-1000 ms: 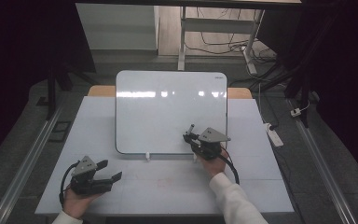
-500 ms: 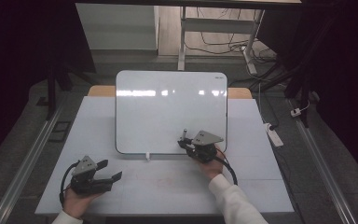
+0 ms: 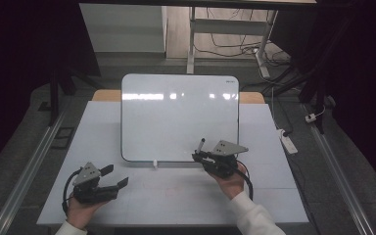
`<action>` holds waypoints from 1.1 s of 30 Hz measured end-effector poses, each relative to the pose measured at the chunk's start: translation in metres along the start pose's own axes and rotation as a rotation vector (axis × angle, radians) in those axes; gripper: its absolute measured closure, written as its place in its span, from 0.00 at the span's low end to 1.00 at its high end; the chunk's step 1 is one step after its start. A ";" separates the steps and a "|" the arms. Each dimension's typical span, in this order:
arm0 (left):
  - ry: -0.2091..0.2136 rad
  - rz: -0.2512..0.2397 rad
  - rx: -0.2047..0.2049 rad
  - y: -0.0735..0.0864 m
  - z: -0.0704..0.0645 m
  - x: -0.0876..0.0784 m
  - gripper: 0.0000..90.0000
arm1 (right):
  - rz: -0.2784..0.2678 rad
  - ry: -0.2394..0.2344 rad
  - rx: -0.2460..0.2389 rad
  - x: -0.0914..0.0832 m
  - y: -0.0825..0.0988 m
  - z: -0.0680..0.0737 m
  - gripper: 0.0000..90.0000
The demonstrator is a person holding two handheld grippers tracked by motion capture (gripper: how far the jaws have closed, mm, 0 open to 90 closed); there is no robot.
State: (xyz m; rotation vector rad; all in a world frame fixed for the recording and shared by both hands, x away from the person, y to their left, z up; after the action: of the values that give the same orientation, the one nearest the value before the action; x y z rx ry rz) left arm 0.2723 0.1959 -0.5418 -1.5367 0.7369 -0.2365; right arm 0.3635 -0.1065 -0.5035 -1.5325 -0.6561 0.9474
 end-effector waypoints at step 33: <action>0.382 -0.074 0.113 -0.083 -0.112 0.087 0.34 | 0.125 -0.164 0.094 -0.035 0.033 0.038 0.86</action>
State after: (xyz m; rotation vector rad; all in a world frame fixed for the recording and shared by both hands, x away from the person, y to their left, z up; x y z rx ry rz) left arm 0.3006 0.0493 -0.4728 -1.4278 0.9479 -0.6289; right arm 0.3104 -0.1215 -0.5287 -1.4358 -0.6280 1.1915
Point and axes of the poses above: each handheld gripper's, and its own axes: x roughly forward along the jaws, y roughly out of its underside, z roughly to its left, the point moved 7 cm from there along x, roughly forward along the jaws, and after that the axes turned 14 degrees about -z, right-handed, at the moved point
